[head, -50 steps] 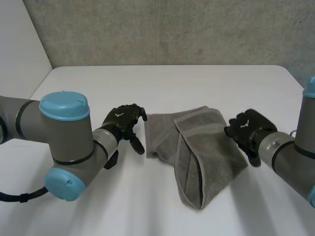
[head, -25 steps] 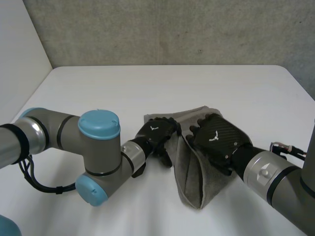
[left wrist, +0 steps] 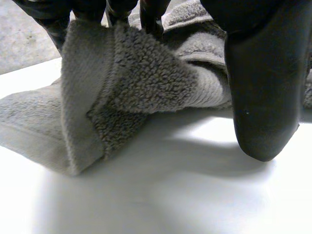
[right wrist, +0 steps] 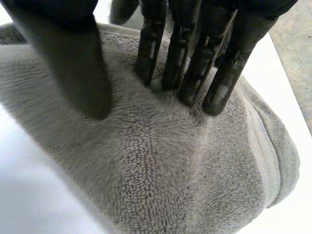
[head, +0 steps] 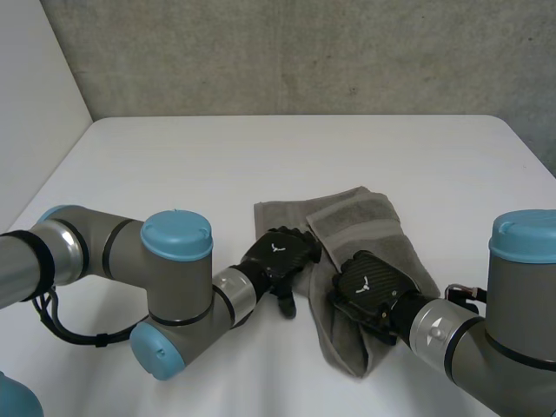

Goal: Fold the towel.

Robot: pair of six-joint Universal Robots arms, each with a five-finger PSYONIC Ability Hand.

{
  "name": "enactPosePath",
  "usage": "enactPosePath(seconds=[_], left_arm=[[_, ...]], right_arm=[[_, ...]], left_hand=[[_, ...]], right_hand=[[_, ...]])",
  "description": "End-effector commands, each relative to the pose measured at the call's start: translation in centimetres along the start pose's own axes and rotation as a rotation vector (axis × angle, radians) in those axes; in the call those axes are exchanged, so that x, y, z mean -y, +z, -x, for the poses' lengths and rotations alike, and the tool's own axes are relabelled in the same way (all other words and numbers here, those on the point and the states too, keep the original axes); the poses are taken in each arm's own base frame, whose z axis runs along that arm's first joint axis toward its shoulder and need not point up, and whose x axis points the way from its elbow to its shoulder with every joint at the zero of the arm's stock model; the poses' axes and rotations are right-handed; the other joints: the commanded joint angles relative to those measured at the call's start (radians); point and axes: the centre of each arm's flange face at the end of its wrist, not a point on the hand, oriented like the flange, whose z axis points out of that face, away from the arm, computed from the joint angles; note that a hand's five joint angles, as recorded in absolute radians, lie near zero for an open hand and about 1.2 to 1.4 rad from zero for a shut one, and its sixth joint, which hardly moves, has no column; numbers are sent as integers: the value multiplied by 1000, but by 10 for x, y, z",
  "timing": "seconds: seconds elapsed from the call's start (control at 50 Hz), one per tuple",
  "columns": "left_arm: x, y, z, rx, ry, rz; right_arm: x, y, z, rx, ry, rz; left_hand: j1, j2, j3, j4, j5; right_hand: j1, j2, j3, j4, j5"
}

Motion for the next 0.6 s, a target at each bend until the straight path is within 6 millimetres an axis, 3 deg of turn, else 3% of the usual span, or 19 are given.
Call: enactPosePath(seconds=[0.02,0.2,0.34,0.6], left_arm=[[0,1,-3,-34,-1,-7],[6,4,-7,-41,16,-56],[8,5,-9,-46,22,-70],[13,6,-19,-68,30,-85]], right_arm=[[0,2,-9,-60,-4,-17],[0,-1,-15,-90,35,-7],[-15,-3,-36,-169,133,46],[-35,-8,-56,-237,244,96]], left_hand=[[8,21,23,39,11],[5,18,20,36,8],[8,21,23,39,11],[40,53,55,71,43]], right_hand=[[412,417,417,414,414],[413,418,418,415,415],[413,418,418,415,415],[413,418,418,415,415]])
